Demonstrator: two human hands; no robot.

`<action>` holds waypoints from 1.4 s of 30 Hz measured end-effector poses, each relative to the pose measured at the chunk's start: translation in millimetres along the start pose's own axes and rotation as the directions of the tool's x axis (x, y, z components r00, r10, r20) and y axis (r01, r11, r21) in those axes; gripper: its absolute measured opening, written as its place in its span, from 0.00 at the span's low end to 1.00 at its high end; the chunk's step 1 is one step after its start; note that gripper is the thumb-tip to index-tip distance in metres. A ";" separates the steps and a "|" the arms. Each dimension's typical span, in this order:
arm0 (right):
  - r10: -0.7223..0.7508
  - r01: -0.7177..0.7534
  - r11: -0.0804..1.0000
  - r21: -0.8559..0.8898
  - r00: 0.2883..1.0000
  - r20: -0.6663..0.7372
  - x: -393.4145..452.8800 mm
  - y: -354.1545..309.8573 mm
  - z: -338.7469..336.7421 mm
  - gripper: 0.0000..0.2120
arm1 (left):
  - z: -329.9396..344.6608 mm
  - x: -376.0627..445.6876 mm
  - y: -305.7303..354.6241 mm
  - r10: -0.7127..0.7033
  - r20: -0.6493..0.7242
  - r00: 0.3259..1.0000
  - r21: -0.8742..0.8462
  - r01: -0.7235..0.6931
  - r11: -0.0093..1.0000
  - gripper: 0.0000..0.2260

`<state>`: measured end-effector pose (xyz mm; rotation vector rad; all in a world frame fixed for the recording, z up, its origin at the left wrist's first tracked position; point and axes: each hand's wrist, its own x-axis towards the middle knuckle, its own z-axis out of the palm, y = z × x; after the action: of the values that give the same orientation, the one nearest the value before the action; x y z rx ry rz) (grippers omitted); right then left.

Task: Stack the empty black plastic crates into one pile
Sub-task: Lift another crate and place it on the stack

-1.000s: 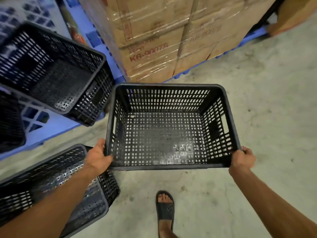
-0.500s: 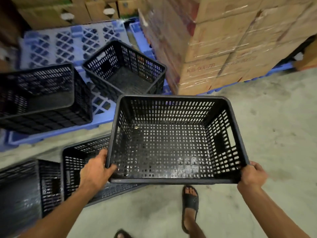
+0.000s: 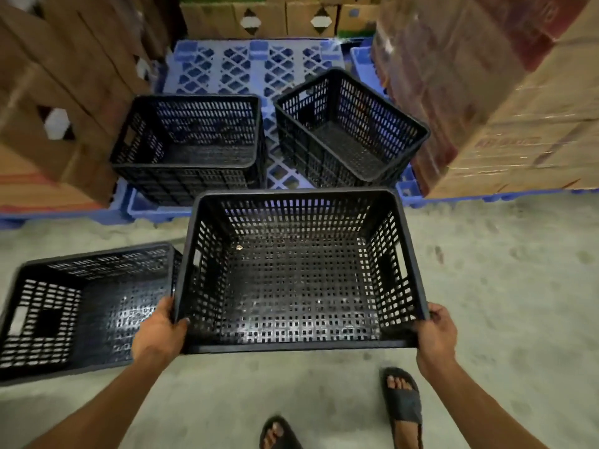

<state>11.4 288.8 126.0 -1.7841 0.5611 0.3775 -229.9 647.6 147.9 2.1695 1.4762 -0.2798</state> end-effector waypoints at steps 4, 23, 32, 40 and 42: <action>-0.010 0.037 0.982 -0.183 0.989 0.148 -2.3 -0.1 30.9 0.16 | -15.9 16.3 -30.6 -0.090 0.047 0.995 0.014 0.089 0.996 0.21; 0.127 0.159 0.508 -0.846 0.958 0.257 -6.2 -23.8 41.1 0.17 | -10.5 19.3 -14.8 -0.165 0.191 0.968 0.109 0.146 0.983 0.29; 0.159 0.137 0.508 -0.850 0.955 0.249 -5.7 -24.0 41.8 0.15 | 0.0 24.8 -19.5 -0.181 0.157 0.971 0.127 0.162 0.979 0.27; 0.198 0.146 0.490 -0.859 0.942 0.273 -1.6 -22.3 39.7 0.17 | -0.6 23.1 -10.2 -0.304 0.296 0.906 0.101 0.286 0.953 0.13; 0.166 0.194 0.483 -0.854 0.937 0.307 -2.2 -22.7 37.0 0.23 | 3.9 25.7 -19.3 -0.265 0.213 0.940 -0.120 0.294 0.948 0.15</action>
<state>23.3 329.6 135.1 -2.6242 0.0334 1.1195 -237.1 672.0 127.9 1.7580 1.6347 -0.4506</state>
